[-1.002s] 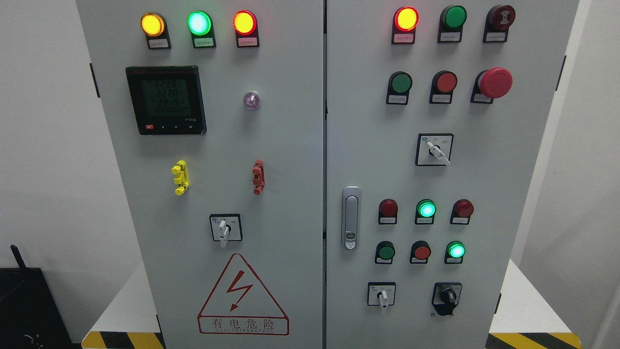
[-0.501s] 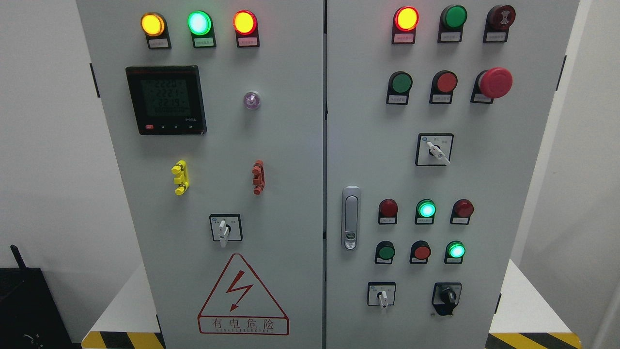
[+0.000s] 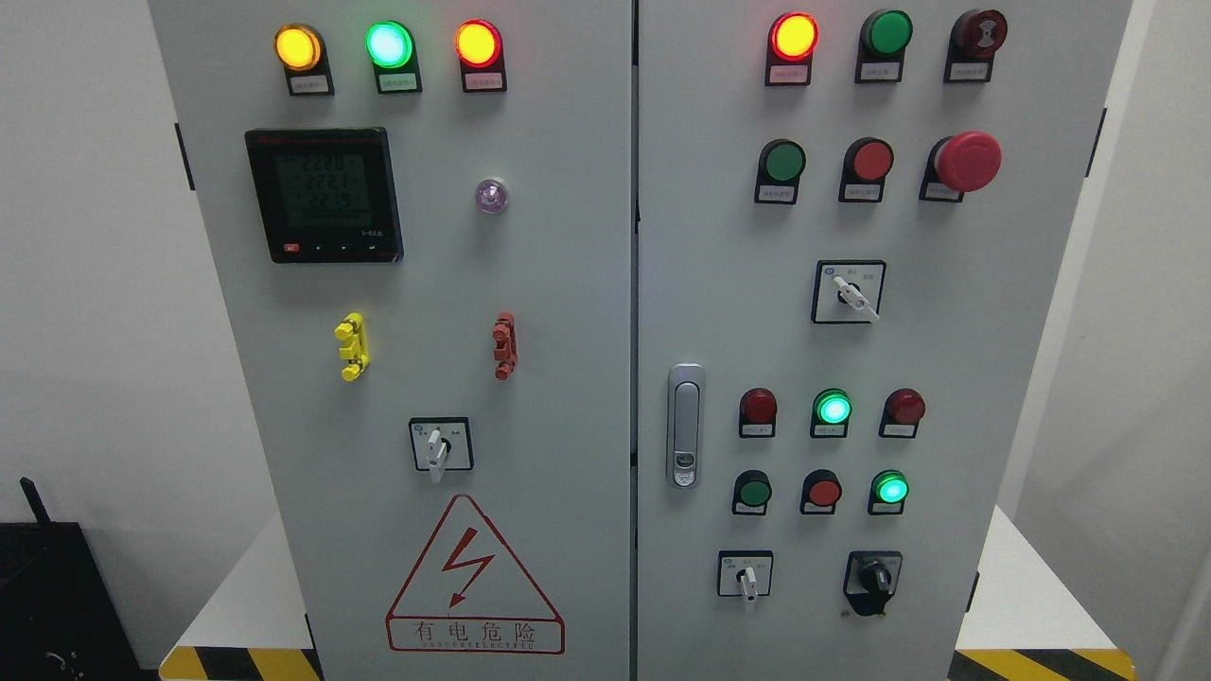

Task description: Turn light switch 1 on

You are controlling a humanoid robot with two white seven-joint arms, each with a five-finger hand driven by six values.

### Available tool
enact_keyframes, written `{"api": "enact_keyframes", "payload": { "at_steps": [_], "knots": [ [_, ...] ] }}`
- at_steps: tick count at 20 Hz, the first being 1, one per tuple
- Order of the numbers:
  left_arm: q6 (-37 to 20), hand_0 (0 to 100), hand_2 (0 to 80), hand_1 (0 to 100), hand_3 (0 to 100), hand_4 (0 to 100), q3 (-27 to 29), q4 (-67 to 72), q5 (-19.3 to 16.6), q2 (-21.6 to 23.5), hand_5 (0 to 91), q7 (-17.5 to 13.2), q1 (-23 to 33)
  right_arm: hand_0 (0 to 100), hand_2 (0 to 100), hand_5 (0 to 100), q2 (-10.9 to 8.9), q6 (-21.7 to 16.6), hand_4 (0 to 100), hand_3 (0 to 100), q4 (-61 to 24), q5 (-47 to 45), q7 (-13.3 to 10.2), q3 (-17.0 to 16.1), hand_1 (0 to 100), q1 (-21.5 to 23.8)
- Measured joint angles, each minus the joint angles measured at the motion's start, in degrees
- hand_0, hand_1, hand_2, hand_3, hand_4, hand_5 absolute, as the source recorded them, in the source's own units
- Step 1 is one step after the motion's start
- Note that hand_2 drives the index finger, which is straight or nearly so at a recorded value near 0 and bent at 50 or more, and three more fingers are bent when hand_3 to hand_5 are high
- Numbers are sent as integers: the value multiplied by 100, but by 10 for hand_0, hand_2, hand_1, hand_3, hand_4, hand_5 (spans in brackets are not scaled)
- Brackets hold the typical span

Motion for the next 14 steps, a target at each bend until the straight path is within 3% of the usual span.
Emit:
{"api": "enact_keyframes", "payload": {
  "at_steps": [1, 2, 4, 6, 10, 14],
  "knots": [
    [-7, 387, 234, 483, 486, 651, 28, -203, 65, 9, 490, -5, -30, 307, 0, 0, 0, 0, 0, 0, 0, 0, 0, 0, 0, 0],
    [-25, 388, 242, 501, 506, 673, 52, -391, 121, 17, 520, -8, -62, 307, 0, 0, 0, 0, 0, 0, 0, 0, 0, 0, 0, 0],
    [-13, 367, 309, 588, 613, 793, 90, -728, 214, 29, 713, -37, -119, 307, 0, 0, 0, 0, 0, 0, 0, 0, 0, 0, 0, 0],
    [18, 290, 332, 634, 673, 851, 110, -1039, 280, 32, 817, 140, -199, 307, 0, 0, 0, 0, 0, 0, 0, 0, 0, 0, 0, 0],
    [54, 143, 372, 664, 779, 918, 82, -1543, 341, 34, 869, 569, -413, 307, 0, 0, 0, 0, 0, 0, 0, 0, 0, 0, 0, 0],
    [61, 110, 405, 662, 848, 945, -31, -1918, 366, 33, 875, 932, -617, 307, 0, 0, 0, 0, 0, 0, 0, 0, 0, 0, 0, 0]
  ]
}}
